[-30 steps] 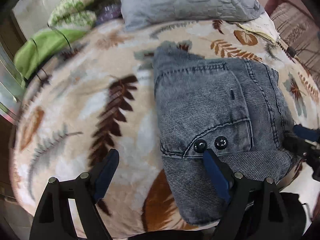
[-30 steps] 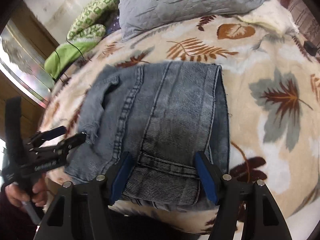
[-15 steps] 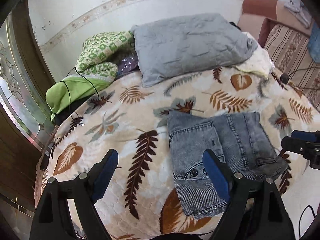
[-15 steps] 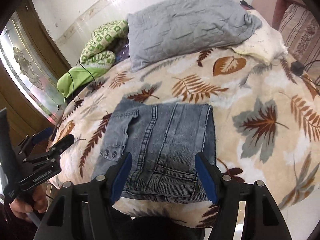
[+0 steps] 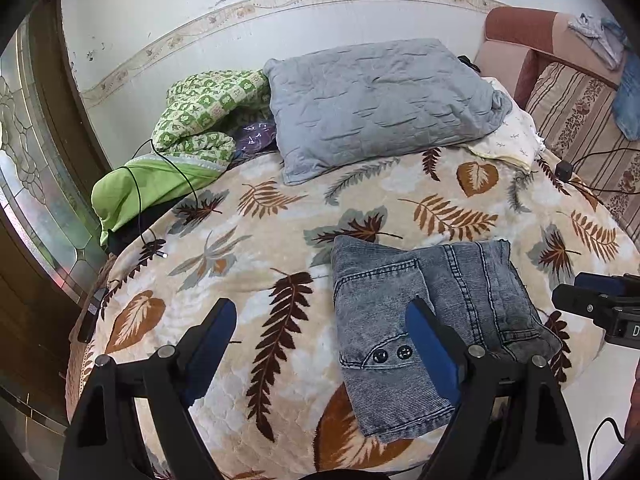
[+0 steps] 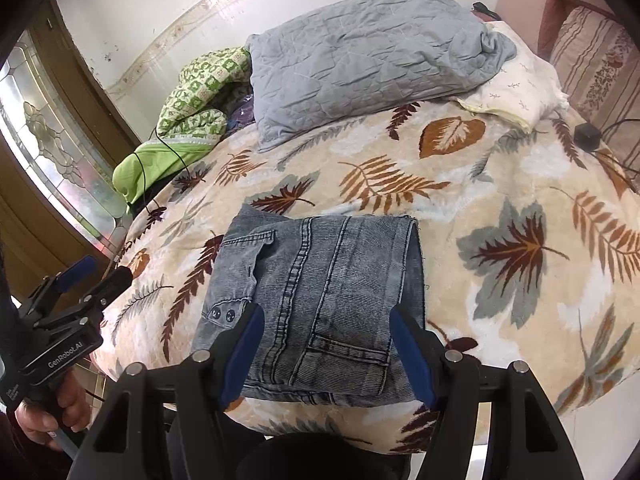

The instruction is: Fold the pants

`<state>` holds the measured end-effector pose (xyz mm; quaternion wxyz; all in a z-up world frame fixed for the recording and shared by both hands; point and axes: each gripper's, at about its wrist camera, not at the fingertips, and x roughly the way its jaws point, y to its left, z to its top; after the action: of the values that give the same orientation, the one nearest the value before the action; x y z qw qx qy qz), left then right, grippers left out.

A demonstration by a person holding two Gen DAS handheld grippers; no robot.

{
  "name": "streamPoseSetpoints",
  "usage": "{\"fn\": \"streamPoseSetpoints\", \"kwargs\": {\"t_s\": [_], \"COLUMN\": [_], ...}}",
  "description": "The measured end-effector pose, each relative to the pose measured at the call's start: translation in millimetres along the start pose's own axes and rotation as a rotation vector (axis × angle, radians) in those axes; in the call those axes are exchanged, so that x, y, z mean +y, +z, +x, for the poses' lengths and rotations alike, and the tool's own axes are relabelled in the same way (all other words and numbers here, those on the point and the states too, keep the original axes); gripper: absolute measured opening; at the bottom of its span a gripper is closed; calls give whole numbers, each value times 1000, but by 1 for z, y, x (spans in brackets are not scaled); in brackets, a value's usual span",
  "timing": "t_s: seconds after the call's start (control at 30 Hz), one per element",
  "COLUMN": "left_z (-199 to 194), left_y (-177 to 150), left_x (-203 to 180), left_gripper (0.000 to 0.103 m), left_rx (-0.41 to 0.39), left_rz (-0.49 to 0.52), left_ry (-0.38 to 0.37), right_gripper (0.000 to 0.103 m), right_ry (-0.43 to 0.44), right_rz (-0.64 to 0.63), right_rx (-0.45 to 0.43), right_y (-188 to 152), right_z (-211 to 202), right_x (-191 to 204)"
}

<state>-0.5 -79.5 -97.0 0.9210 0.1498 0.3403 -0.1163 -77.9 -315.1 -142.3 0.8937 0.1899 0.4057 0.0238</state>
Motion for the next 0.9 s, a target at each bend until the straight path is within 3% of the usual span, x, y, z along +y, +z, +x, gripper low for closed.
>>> {"fn": "streamPoseSetpoints", "kwargs": {"t_s": [0.67,0.9], "left_z": [10,37], "left_y": [0,-9], "left_x": [1,8], "left_gripper": [87,87], "left_rx": [15,97], "left_rz": [5,-23], "left_ry": [15,-48], "right_gripper": [69,69], "right_ry": [-7,-10], "right_rz": [28,49], "right_rx": [27,49], "right_y": [-2,-4], "right_z": [9,19], "right_x": [-8,-18]}}
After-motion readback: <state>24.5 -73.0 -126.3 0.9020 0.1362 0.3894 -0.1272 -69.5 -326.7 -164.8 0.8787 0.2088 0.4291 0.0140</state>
